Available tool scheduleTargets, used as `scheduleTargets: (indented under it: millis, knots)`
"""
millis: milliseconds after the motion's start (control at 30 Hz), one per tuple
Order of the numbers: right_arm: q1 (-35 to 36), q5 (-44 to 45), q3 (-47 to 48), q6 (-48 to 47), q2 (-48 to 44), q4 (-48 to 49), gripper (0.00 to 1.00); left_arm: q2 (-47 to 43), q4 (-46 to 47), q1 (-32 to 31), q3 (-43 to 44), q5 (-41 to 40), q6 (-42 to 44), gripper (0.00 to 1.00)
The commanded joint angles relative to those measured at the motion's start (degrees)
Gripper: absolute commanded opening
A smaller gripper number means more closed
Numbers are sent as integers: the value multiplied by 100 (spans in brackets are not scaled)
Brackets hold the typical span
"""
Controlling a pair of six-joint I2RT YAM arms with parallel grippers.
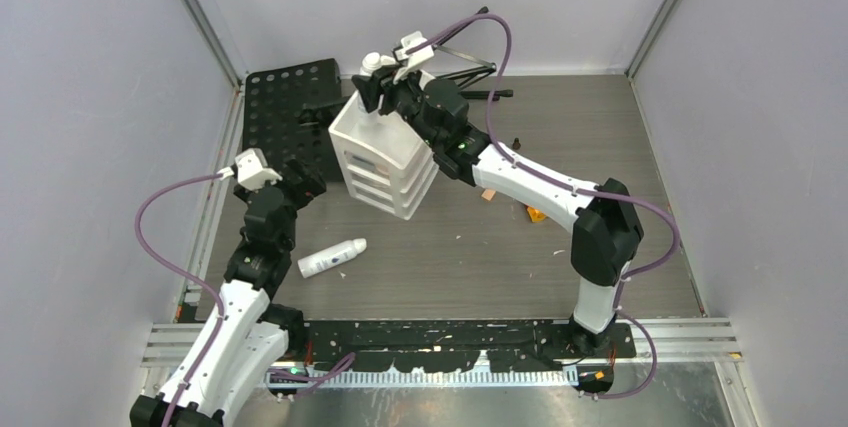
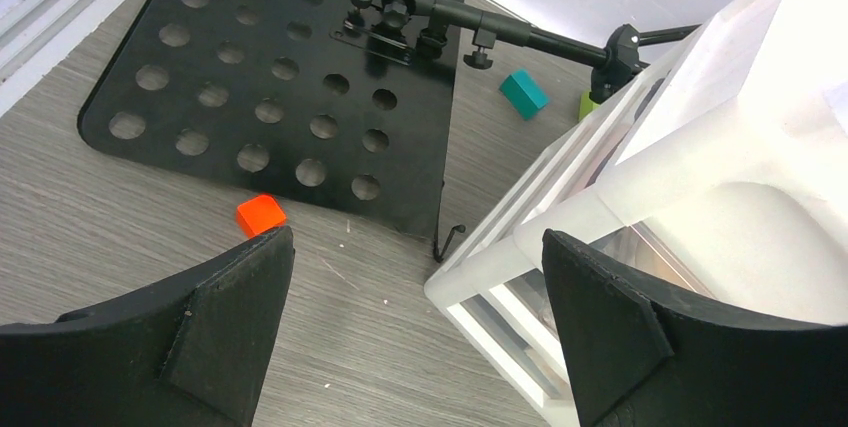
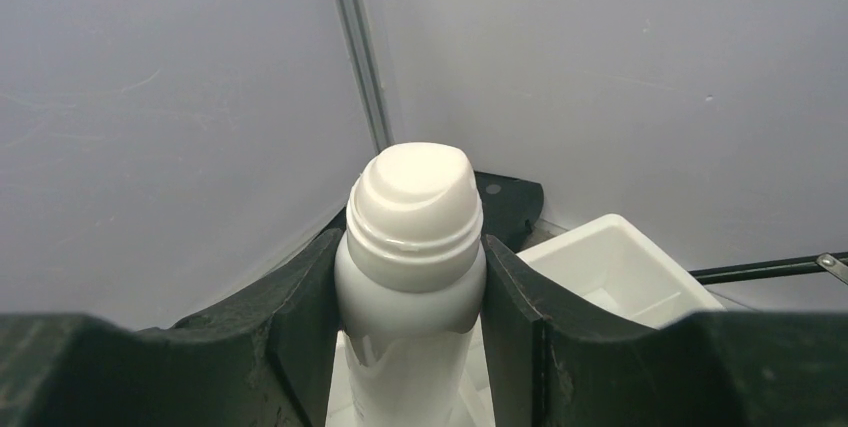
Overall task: Organize the makeup
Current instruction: Place the makeup in the storage box.
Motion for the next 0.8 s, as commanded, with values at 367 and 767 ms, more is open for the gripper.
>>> scheduleTargets:
  millis: [367, 767]
  knots:
    - [35, -276, 712, -360, 512, 355, 0, 77, 224, -17, 53, 73, 22, 96]
    - [41, -269, 625, -378, 828, 545, 7, 111, 234, -13, 70, 115, 43, 96]
